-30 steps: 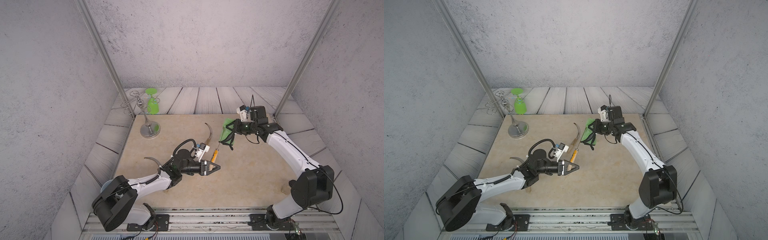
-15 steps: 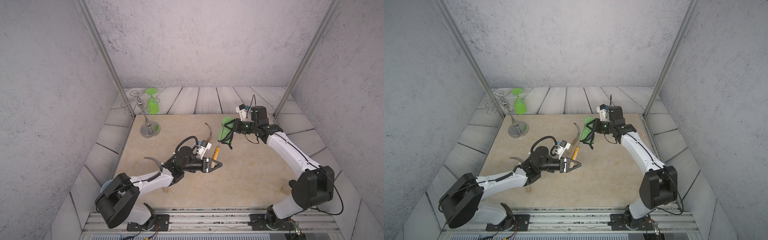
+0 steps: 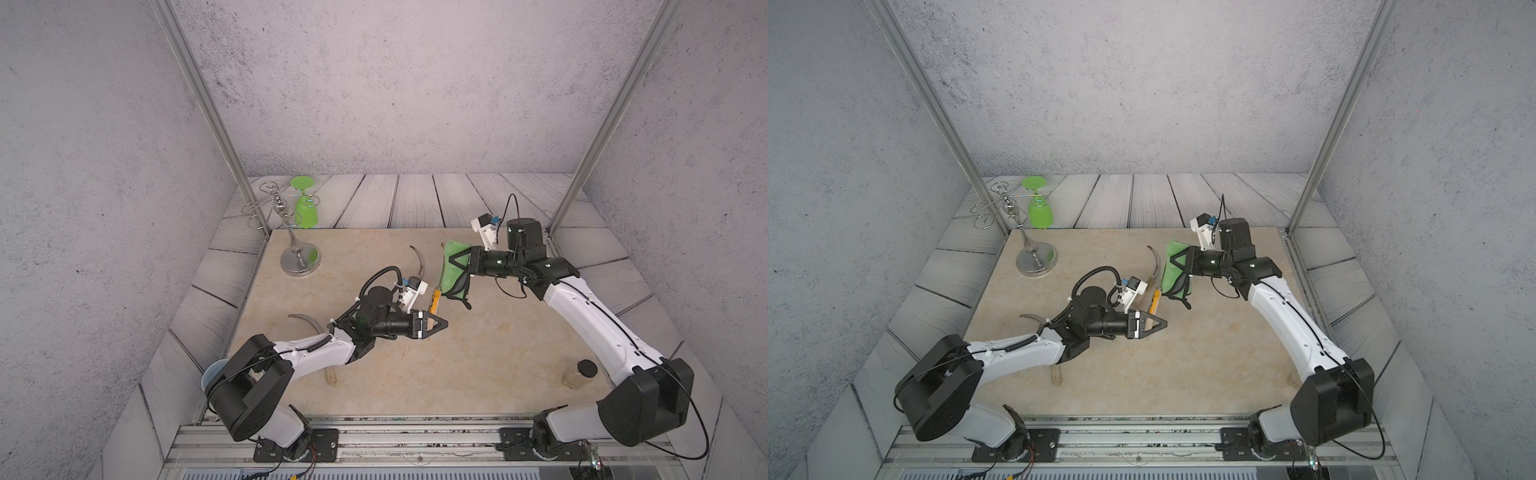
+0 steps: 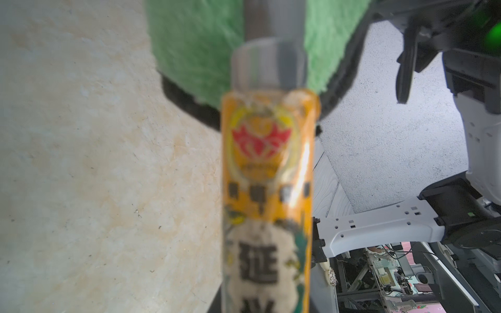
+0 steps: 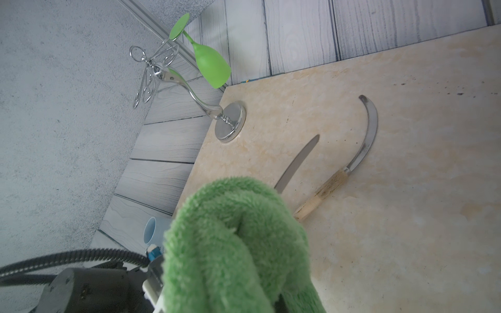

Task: Wipe small sickles with rags
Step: Wipe the small sickle.

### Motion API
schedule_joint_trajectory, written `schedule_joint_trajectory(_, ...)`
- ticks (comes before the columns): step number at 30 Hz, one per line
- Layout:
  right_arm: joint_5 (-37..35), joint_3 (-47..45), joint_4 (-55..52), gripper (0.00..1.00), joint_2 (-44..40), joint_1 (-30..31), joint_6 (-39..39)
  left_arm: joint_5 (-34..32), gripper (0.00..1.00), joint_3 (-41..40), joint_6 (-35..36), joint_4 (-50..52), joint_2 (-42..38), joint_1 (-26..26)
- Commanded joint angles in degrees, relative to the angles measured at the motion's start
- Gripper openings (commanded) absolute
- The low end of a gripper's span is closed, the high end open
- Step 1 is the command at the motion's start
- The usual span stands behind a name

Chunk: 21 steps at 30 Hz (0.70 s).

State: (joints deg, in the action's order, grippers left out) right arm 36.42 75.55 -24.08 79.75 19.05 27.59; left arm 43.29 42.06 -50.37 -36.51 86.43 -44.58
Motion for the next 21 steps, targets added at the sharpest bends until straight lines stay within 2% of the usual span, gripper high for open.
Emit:
schedule_joint_trajectory(1,4.8,0.0,-0.5,0.16,-4.4,2.0,-1.4,2.1,0.00,2.5,0.7,0.9,1.8,0.2)
schedule_joint_trajectory(12,5.0,-2.1,-1.1,0.16,-7.5,2.6,-1.3,4.1,0.00,6.1,0.4,1.1,2.6,4.0)
schedule_joint_trajectory(21,-3.9,-1.0,-6.4,0.16,-10.2,1.1,-4.3,5.0,0.00,5.1,0.5,1.6,-1.1,5.7)
